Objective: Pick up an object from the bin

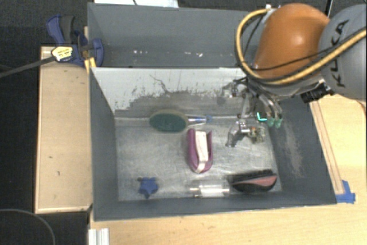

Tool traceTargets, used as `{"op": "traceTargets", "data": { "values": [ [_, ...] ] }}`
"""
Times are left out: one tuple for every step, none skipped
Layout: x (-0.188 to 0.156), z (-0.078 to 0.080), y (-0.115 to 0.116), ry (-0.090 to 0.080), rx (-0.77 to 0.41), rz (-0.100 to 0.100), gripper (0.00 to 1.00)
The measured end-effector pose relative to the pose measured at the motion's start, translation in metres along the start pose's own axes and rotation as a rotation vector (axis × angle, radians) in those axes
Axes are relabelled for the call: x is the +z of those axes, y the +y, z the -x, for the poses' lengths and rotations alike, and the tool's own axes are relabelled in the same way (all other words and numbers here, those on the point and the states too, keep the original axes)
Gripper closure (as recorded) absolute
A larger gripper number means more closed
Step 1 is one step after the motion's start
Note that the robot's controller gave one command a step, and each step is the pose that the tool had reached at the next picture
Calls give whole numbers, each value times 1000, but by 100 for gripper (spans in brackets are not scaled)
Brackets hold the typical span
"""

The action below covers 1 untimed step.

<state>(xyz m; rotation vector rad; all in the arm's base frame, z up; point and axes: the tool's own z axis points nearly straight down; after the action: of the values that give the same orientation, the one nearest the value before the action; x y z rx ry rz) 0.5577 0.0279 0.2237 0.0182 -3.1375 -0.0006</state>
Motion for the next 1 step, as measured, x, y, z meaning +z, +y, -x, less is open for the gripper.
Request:
{"op": "traceTargets", "data": {
  "values": [
    [118, 27, 43, -5, -167, 0, 0]
  ]
}}
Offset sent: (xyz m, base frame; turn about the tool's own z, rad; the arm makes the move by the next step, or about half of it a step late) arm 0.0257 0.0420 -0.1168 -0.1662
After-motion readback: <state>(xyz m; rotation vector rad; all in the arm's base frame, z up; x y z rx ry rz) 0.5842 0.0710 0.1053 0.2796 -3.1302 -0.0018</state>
